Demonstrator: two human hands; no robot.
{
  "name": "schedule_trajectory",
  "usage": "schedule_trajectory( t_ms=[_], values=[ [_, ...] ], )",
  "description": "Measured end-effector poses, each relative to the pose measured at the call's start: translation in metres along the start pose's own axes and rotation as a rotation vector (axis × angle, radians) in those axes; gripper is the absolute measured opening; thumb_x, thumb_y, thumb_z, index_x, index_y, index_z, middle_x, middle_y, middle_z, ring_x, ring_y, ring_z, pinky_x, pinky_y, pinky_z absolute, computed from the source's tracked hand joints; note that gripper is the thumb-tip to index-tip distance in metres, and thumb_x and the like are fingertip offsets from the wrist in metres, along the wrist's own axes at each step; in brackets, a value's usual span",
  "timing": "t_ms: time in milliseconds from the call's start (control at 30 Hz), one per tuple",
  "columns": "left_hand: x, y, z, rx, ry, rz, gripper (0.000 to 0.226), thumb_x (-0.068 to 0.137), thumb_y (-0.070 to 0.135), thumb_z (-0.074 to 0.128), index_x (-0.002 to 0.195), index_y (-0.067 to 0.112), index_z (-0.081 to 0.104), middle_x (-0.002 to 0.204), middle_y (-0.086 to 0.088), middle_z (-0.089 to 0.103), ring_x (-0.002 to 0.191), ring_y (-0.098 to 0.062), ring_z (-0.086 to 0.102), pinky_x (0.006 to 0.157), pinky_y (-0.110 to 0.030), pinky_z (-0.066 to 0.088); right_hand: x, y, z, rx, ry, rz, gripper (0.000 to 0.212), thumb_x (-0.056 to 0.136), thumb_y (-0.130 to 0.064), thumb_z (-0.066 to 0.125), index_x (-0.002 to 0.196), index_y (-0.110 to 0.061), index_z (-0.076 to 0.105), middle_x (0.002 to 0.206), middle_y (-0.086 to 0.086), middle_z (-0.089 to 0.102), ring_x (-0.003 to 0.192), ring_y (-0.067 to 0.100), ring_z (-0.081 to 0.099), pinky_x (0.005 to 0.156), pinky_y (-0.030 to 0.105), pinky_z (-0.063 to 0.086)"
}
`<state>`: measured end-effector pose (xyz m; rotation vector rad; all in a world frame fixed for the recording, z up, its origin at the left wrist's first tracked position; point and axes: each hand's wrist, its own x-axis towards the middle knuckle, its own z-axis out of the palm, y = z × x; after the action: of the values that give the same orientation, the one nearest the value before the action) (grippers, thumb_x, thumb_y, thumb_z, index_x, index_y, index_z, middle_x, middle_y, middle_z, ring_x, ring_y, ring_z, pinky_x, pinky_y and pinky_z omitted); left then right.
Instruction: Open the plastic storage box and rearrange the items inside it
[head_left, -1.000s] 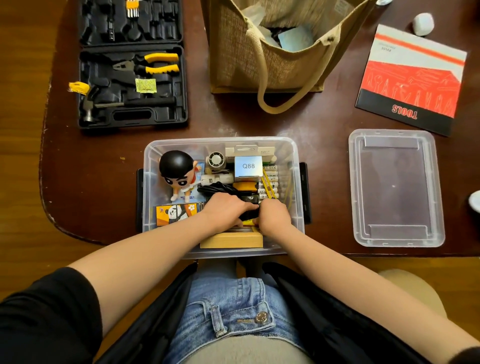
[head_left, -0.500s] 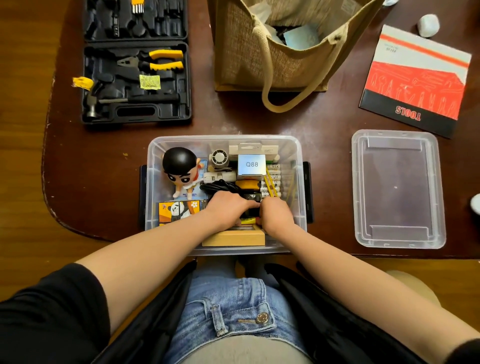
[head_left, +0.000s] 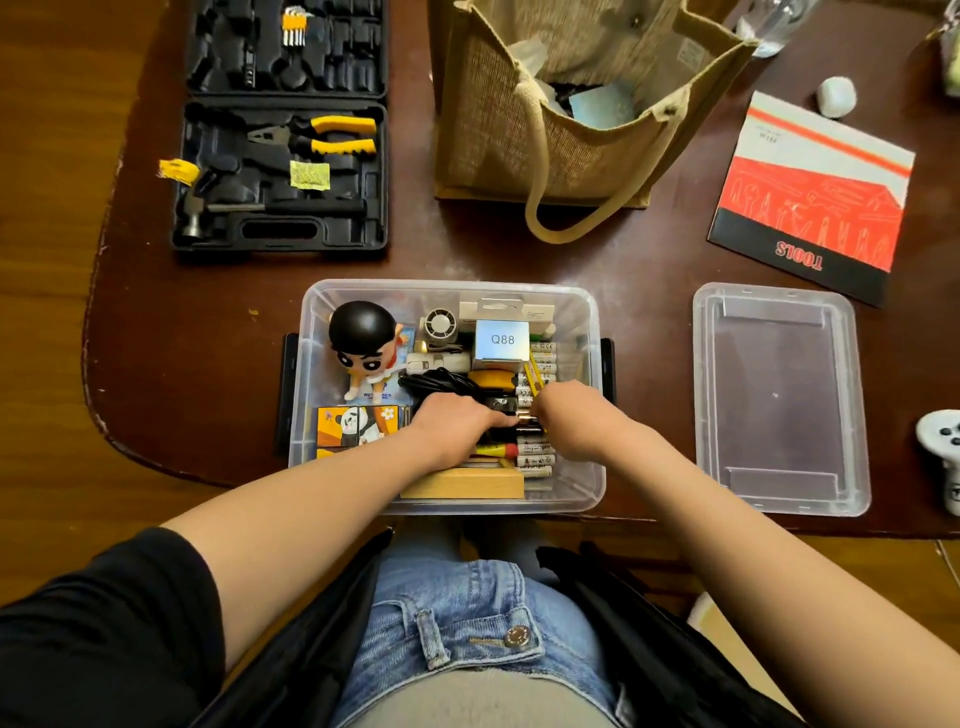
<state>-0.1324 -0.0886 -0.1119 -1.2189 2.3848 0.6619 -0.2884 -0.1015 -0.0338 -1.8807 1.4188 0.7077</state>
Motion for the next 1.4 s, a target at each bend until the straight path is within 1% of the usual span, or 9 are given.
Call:
schedule_trajectory(
  t_ms=[200, 333, 467, 600, 733, 900, 1133, 1333, 1400],
  values=[
    [0.0, 0.003, 0.0, -0.002, 0.001, -0.015, 0.067, 0.09, 0.011, 0.053, 0.141, 0.048, 0.031, 0.111, -0.001, 0.066, 0.1, -0.023, 0.062, 0.061, -0.031, 0.036, 0.011, -0.014, 0.024, -0.024, -0.311, -0.043, 0.037, 0.09, 0.001, 0.043, 0.125, -0.006, 0.056, 0.115, 0.013, 0.061, 0.092, 0.026, 0.055, 0.075, 0.03, 0.044],
    [-0.002, 0.0, -0.003, -0.058, -0.049, 0.009, 0.066, 0.092, 0.013, 0.051, 0.142, 0.05, 0.027, 0.118, -0.003, 0.063, 0.104, -0.024, 0.059, 0.066, -0.033, 0.04, 0.02, -0.015, 0.033, -0.059, -0.372, -0.027, 0.039, 0.092, -0.004, 0.044, 0.13, -0.006, 0.052, 0.124, 0.013, 0.056, 0.107, 0.028, 0.054, 0.085, 0.031, 0.044],
    [-0.011, -0.009, -0.014, -0.102, -0.084, 0.02, 0.058, 0.09, 0.027, 0.06, 0.141, 0.041, 0.035, 0.122, -0.001, 0.06, 0.11, -0.022, 0.056, 0.07, -0.03, 0.038, 0.016, -0.012, 0.032, 0.056, -0.077, 0.067, 0.028, 0.089, -0.004, 0.049, 0.116, -0.003, 0.057, 0.111, 0.013, 0.057, 0.087, 0.025, 0.053, 0.072, 0.03, 0.044],
    [-0.028, -0.012, -0.027, -0.181, 0.089, -0.073, 0.032, 0.092, 0.024, 0.056, 0.124, 0.029, 0.057, 0.116, 0.003, 0.06, 0.108, -0.02, 0.057, 0.074, -0.031, 0.042, 0.016, -0.013, 0.036, 0.215, 0.013, 0.12, 0.038, 0.089, -0.004, 0.051, 0.126, 0.002, 0.044, 0.134, 0.02, 0.038, 0.116, 0.033, 0.049, 0.093, 0.037, 0.044],
    [-0.041, -0.026, -0.039, -0.214, 0.364, -0.203, 0.033, 0.086, 0.025, 0.065, 0.118, 0.023, 0.058, 0.114, 0.001, 0.055, 0.107, -0.019, 0.053, 0.074, -0.033, 0.048, 0.028, -0.017, 0.041, 0.175, 0.177, 0.244, 0.055, 0.085, -0.001, 0.056, 0.133, 0.003, 0.031, 0.132, 0.021, 0.04, 0.106, 0.034, 0.058, 0.07, 0.033, 0.047],
    [-0.035, -0.04, -0.048, -0.134, 0.119, -0.224, 0.059, 0.079, 0.034, 0.072, 0.132, 0.021, 0.048, 0.128, -0.001, 0.051, 0.12, -0.022, 0.046, 0.093, -0.037, 0.044, 0.057, -0.011, 0.027, 0.035, 0.209, 0.279, 0.06, 0.09, 0.003, 0.042, 0.143, 0.006, 0.015, 0.118, 0.018, 0.059, 0.1, 0.03, 0.062, 0.06, 0.032, 0.041],
    [-0.03, -0.046, -0.045, -0.189, 0.002, -0.191, 0.043, 0.088, 0.029, 0.063, 0.13, 0.023, 0.055, 0.129, -0.001, 0.054, 0.117, -0.024, 0.052, 0.092, -0.038, 0.046, 0.055, -0.012, 0.022, 0.031, 0.184, 0.263, 0.046, 0.088, 0.0, 0.052, 0.131, 0.003, 0.035, 0.122, 0.016, 0.053, 0.106, 0.03, 0.06, 0.064, 0.03, 0.041],
    [-0.02, -0.046, -0.052, -0.207, 0.026, -0.217, 0.038, 0.087, 0.026, 0.065, 0.125, 0.022, 0.062, 0.118, -0.007, 0.066, 0.114, -0.025, 0.057, 0.094, -0.035, 0.043, 0.03, -0.009, 0.015, 0.046, 0.155, 0.035, 0.011, 0.086, -0.004, 0.051, 0.081, -0.008, 0.06, 0.074, 0.007, 0.055, 0.072, 0.027, 0.055, 0.059, 0.031, 0.043],
    [-0.017, -0.045, -0.055, -0.209, 0.042, -0.234, 0.034, 0.087, 0.024, 0.065, 0.121, 0.021, 0.065, 0.111, -0.01, 0.067, 0.108, -0.028, 0.059, 0.089, -0.036, 0.048, 0.028, -0.014, 0.02, 0.151, 0.111, -0.098, 0.014, 0.087, -0.012, 0.057, 0.093, -0.014, 0.07, 0.089, 0.007, 0.066, 0.086, 0.027, 0.06, 0.072, 0.033, 0.05]
  ],
)
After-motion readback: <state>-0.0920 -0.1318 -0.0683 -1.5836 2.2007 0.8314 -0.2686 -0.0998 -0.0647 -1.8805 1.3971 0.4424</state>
